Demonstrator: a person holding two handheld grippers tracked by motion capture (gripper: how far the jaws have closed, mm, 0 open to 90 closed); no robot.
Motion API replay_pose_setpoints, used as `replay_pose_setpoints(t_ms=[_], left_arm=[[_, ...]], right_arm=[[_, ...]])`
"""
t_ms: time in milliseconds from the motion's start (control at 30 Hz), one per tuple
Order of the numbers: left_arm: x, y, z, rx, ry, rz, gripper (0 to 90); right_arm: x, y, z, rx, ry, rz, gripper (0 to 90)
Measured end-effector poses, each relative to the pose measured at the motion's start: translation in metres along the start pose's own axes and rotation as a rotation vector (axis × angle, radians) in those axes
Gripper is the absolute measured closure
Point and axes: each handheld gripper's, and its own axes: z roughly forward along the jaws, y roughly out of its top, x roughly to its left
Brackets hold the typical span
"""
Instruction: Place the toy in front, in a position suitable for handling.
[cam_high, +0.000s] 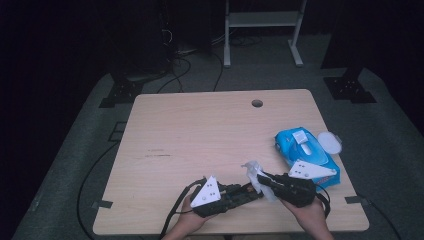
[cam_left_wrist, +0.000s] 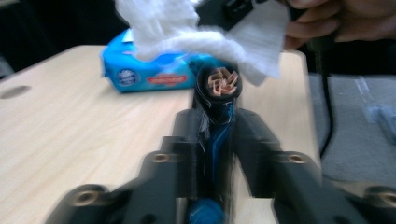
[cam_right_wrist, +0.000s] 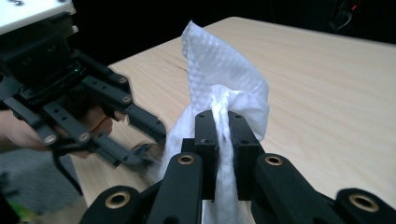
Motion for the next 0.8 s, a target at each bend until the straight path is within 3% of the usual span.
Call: replay_pose_setpoints(t_ms=[67, 133, 167, 200, 233, 300, 333, 433, 567, 700, 800], left_arm=[[0.0, -0.003, 0.006, 0.039, -0.012, -0.027, 83.7], [-0.003, -0.007, 0.018, 0.154, -0.017, -0.012, 73.2], [-0.005, -0.009, 0.021, 0.175, -0.008, -0.008, 63.9], [-0.006, -0.01, 0.022, 0.189, 0.005, 0.005, 62.6], [-0.007, -0.011, 0.023, 0.197, 0.019, 0.024, 62.8], [-0.005, -0.011, 0.022, 0.194, 0.025, 0.019, 63.8], [0.002, -0.01, 0.017, 0.162, 0.053, -0.007, 63.9], [0.015, -0.012, 0.007, 0.136, 0.082, -0.061, 62.6], [0.026, -0.02, 0.006, 0.15, 0.093, -0.137, 56.2], [0.032, -0.026, 0.007, 0.187, 0.11, -0.19, 49.3], [0.036, -0.028, 0.007, 0.198, 0.11, -0.23, 43.7]], right_arm=[[-0.001, -0.006, 0.008, 0.024, 0.017, 0.018, 83.9], [0.002, -0.014, 0.019, 0.074, 0.025, 0.012, 83.9], [0.004, -0.022, 0.027, 0.117, 0.033, 0.007, 83.9], [0.006, -0.026, 0.03, 0.14, 0.033, 0.0, 83.9], [0.007, -0.03, 0.033, 0.165, 0.026, -0.01, 83.9], [0.004, -0.035, 0.037, 0.195, -0.005, -0.025, 84.0], [-0.002, -0.035, 0.036, 0.19, -0.017, -0.009, 83.9], [-0.012, -0.033, 0.031, 0.159, -0.032, 0.032, 83.9], [-0.019, -0.033, 0.027, 0.141, -0.047, 0.056, 83.8], [-0.031, -0.024, 0.029, 0.128, -0.098, 0.063, 83.9], [-0.043, -0.024, 0.039, 0.183, -0.153, 0.041, 83.9]])
